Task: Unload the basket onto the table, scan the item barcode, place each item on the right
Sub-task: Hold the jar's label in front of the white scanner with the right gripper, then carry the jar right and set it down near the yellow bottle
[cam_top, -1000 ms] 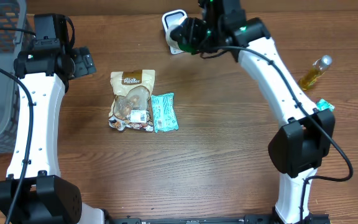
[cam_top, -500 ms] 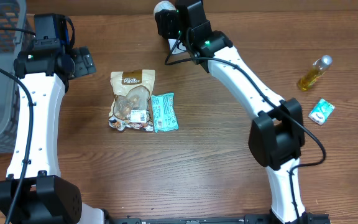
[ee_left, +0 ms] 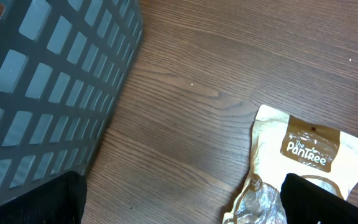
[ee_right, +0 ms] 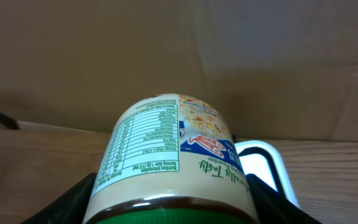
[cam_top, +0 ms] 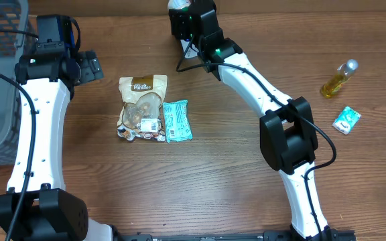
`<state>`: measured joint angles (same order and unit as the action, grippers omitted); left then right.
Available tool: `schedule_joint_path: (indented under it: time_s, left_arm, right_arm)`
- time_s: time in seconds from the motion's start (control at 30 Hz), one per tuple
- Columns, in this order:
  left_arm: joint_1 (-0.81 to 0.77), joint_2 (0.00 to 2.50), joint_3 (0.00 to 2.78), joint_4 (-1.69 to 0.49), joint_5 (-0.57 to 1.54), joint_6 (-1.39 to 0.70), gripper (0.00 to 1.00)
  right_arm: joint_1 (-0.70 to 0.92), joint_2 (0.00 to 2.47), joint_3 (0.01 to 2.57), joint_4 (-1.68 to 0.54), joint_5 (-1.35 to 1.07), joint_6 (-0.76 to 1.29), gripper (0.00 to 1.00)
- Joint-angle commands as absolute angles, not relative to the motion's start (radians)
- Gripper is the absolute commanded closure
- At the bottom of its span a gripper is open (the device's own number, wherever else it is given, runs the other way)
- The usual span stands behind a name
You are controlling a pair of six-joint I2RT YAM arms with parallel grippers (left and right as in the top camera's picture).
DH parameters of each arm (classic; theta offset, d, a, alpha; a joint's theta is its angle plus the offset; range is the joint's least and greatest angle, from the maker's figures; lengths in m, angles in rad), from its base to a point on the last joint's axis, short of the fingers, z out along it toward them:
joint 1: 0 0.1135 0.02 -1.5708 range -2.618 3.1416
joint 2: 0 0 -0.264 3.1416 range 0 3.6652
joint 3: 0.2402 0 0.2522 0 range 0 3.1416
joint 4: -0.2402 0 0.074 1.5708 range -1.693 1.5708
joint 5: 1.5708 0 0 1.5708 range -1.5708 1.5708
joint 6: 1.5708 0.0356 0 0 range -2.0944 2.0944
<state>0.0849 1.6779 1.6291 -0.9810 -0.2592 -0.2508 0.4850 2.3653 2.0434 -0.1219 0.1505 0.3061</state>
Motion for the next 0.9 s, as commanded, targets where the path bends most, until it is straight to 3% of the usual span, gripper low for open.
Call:
schedule_joint_path:
  time_s: [0.0, 0.87]
  left_arm:
    - [0.078, 1.682, 1.632, -0.983, -0.269, -0.232, 0.01]
    - [0.078, 1.682, 1.632, -0.983, -0.269, -0.232, 0.00]
  right_arm:
    - [0.480, 2.381, 2.061, -0.104, 0.202, 0.282, 0.71]
    - [0.438, 2.463, 2.060, 0.022, 0.209, 0.282, 0.74]
